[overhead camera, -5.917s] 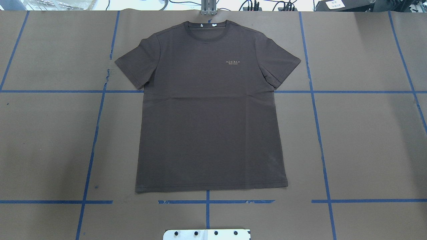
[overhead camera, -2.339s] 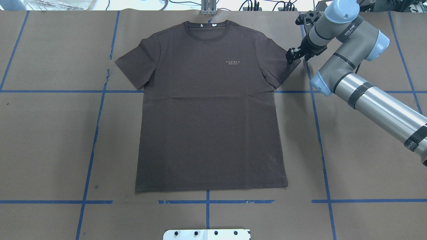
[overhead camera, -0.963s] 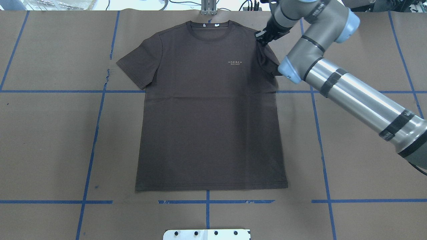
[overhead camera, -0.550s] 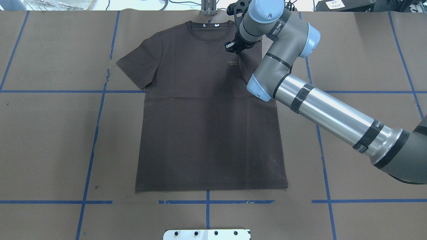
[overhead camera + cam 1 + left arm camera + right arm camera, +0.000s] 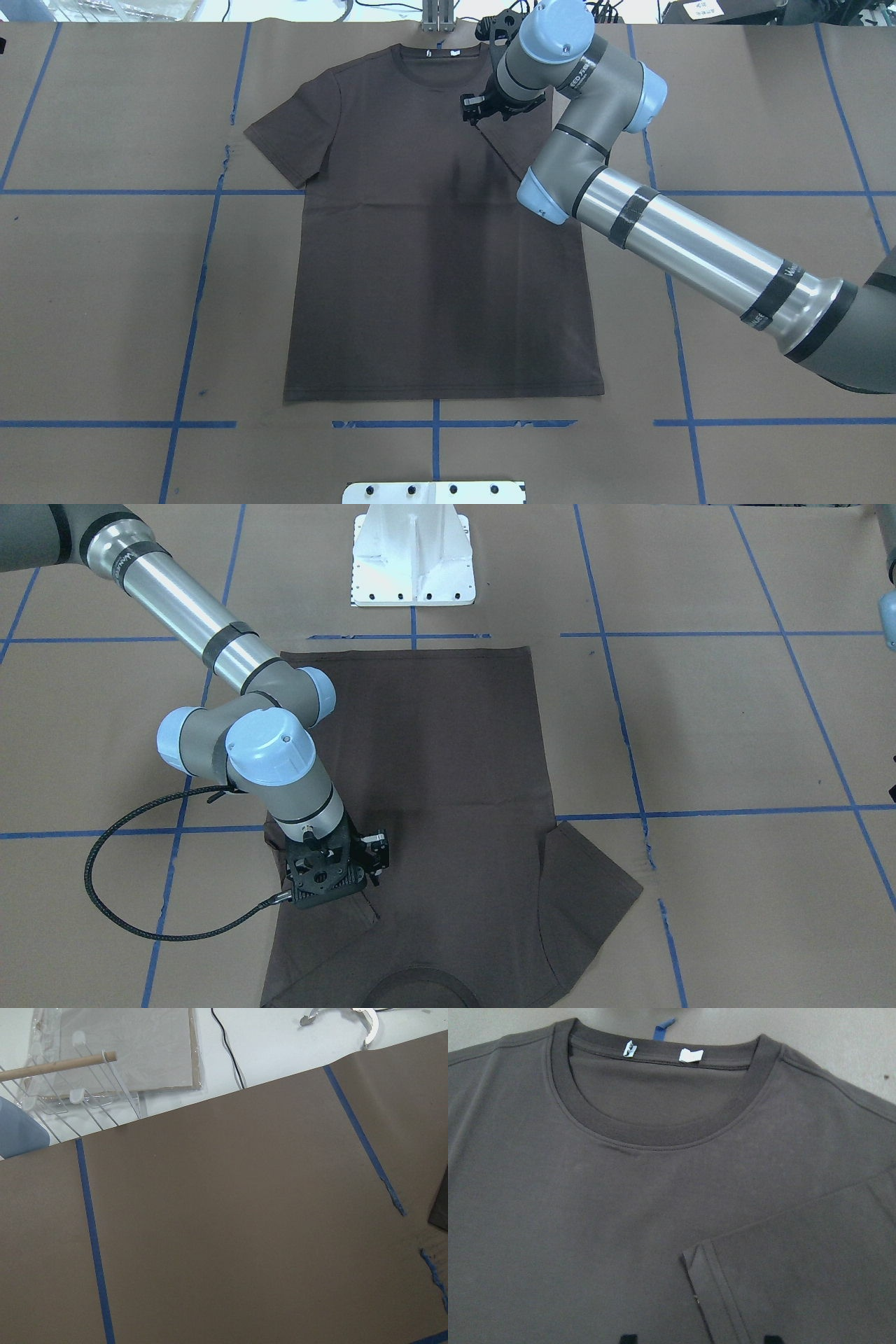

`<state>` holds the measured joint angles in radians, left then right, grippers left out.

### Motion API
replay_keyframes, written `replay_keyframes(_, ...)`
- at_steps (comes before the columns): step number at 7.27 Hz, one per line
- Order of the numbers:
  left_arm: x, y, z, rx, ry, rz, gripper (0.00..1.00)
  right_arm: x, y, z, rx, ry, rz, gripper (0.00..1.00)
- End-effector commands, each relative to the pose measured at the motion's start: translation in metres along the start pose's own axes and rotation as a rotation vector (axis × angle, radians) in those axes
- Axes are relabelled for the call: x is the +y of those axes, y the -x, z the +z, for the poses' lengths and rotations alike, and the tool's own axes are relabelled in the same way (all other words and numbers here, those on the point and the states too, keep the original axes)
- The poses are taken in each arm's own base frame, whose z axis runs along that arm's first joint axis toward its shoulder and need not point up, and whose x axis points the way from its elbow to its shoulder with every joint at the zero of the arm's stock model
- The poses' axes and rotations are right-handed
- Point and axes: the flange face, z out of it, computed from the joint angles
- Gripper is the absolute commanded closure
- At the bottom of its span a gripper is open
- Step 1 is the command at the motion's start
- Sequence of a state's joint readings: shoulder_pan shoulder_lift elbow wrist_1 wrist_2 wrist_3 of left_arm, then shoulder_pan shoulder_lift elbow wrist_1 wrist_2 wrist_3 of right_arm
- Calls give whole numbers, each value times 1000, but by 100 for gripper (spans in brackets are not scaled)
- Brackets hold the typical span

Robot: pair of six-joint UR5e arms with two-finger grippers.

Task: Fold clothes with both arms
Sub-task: 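Grasp the sleeve with the right gripper and fold it inward onto the shirt, then raise the right gripper off the shirt while the left gripper approaches the other sleeve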

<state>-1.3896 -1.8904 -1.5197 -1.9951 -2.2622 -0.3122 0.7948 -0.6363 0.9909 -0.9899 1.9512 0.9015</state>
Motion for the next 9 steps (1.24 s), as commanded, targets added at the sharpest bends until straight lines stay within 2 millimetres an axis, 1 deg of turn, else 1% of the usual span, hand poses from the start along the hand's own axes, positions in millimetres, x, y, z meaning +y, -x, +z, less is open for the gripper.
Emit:
replay_keyframes(1, -6, -85, 41, 83, 6, -161, 0, -12, -1, -47, 11, 147, 129, 0)
replay_keyframes(2, -3, -133, 70, 81, -37, -229, 0, -21, -6, -86, 12, 224, 182, 0)
replay_keyframes(3, 2, -182, 103, 38, -69, -279, 0, -19, -37, -114, -12, 263, 207, 0)
replay_keyframes(4, -6, -211, 126, -10, -116, -296, 0, -8, -70, -118, -32, 273, 87, 0)
replay_keyframes(5, -5, -219, 153, 4, -135, -331, 0, -1, -84, -119, -47, 282, 35, 0)
replay_keyframes(6, 11, -220, 185, 71, -177, -412, 0, 0, -82, -126, -46, 284, 41, 0)
replay_keyframes(7, 26, -236, 213, 29, -226, -411, 0, -2, -90, -130, -27, 294, 64, 0)
replay_keyframes(8, 40, -261, 234, -2, -246, -391, 0, 1, -94, -128, -24, 299, 67, 0)
replay_keyframes(9, 36, -269, 244, -14, -249, -386, 0, 3, -97, -127, -22, 302, 70, 0)
